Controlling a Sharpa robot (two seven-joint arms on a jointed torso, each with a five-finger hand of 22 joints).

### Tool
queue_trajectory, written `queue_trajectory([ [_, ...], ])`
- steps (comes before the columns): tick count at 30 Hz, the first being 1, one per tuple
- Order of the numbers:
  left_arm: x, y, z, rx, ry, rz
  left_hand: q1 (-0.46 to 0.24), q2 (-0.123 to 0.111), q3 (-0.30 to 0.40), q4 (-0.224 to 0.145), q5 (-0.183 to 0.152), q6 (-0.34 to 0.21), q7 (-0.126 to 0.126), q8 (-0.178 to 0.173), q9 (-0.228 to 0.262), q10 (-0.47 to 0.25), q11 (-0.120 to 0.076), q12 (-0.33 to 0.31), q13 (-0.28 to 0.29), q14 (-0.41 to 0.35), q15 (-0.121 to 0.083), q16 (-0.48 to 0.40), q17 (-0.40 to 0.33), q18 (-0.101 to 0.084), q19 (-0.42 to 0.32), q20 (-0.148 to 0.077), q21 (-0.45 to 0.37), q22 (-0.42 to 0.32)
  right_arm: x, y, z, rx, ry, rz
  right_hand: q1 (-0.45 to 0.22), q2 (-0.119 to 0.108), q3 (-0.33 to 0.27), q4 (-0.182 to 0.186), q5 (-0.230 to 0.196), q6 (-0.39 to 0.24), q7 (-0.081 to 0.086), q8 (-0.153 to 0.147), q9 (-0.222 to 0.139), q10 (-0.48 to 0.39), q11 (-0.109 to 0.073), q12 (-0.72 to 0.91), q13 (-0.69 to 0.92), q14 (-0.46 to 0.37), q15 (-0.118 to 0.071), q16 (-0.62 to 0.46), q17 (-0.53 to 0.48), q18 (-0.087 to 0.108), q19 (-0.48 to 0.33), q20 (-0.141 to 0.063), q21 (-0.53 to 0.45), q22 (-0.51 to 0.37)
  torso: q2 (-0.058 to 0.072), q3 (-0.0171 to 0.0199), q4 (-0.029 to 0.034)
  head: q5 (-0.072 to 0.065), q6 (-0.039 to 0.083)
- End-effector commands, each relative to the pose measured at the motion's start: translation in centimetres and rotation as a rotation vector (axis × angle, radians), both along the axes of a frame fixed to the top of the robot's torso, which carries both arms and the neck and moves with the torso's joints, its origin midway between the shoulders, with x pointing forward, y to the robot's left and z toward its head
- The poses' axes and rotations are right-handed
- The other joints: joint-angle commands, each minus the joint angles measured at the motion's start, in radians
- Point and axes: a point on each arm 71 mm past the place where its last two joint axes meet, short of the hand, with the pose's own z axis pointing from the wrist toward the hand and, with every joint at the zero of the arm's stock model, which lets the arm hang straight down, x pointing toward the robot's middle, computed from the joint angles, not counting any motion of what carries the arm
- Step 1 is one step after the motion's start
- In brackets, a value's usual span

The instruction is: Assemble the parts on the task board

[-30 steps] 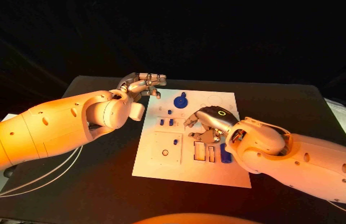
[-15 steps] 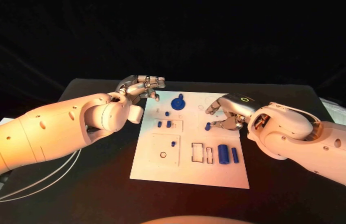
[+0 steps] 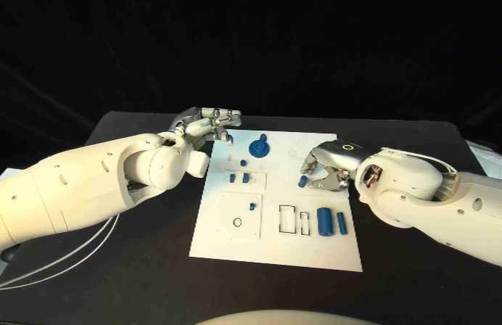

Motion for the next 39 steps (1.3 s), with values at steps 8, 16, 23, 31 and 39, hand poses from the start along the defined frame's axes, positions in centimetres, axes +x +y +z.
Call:
queue_trajectory([
  [8,0.0,-0.2,0.0,-0.007,-0.001,-0.018,-0.003,0.005,-0.01,0.003,0.001,-0.006,0.0,-0.004,0.0,-0.008,0.002,0.006,0.001,-0.006,0.002,-0.002,-0.002,0.012,0.001,0.005,-0.008,-0.003,-0.2,1.2,-0.7,-0.032,0.009,0.056,0.003,0.022,0.018,0.0,-0.012,0.029,0.002,0.005,0.003,0.033,-0.001,0.003,-0.002,0.018,-0.013,-0.006,-0.005,0.012,0.01,-0.009,0.012,0.015,0.0,-0.0003,0.0,0.001,-0.004],
  [16,0.0,-0.2,0.0,-0.006,0.003,-0.022,-0.003,0.005,-0.01,0.003,0.001,-0.006,0.0,-0.004,0.0,-0.008,0.002,0.006,0.001,-0.006,0.002,-0.002,-0.002,0.012,0.001,0.005,-0.008,-0.003,0.0,1.3,-0.6,-0.03,-0.02,0.048,0.003,0.039,0.037,0.005,-0.022,0.057,0.002,0.012,0.006,0.074,-0.01,0.009,0.001,0.024,-0.019,0.011,0.013,0.006,0.025,-0.014,0.03,0.042,0.0,-0.0001,-0.0005,0.002,-0.005],
  [23,0.0,-0.3,-0.1,-0.006,0.009,-0.028,-0.003,0.005,-0.01,0.003,0.001,-0.006,0.0,-0.004,0.0,-0.008,0.002,0.006,0.001,-0.006,0.002,-0.002,-0.002,0.012,0.001,0.005,-0.008,-0.003,0.1,1.3,-0.6,-0.034,-0.053,0.033,0.008,0.051,0.06,0.005,-0.036,0.103,-0.009,0.029,0.015,0.129,-0.026,0.016,0.007,0.038,-0.032,0.063,0.069,-0.008,0.057,-0.021,0.082,0.118,0.0,0.0001,-0.0006,0.002,-0.005],
  [31,0.0,-0.3,-0.1,-0.005,0.012,-0.033,-0.003,0.005,-0.01,0.003,0.001,-0.006,0.0,-0.004,0.0,-0.008,0.002,0.006,0.001,-0.006,0.002,-0.002,-0.002,0.012,0.001,0.005,-0.008,-0.003,-0.1,1.4,0.0,0.012,-0.114,0.025,0.031,0.068,0.096,-0.012,-0.041,0.146,-0.018,0.052,0.029,0.189,-0.044,0.024,0.019,0.042,-0.05,0.094,0.1,-0.021,0.083,-0.035,0.13,0.187,0.0,0.0001,-0.0004,0.001,-0.005],
  [39,0.1,-0.2,-0.2,-0.003,0.015,-0.035,-0.003,0.005,-0.012,0.003,0.001,-0.007,0.001,-0.004,0.0,-0.01,0.003,0.007,0.001,-0.006,0.002,-0.002,-0.003,0.012,0.001,0.005,-0.009,-0.004,-1.3,1.3,1.1,0.107,-0.086,0.017,0.019,0.059,0.099,-0.009,-0.041,0.142,-0.018,0.05,0.031,0.187,-0.042,0.013,0.019,0.04,-0.05,0.096,0.1,-0.021,0.081,-0.037,0.131,0.187,-0.001,-0.0005,0.0002,0.003,-0.005],
])
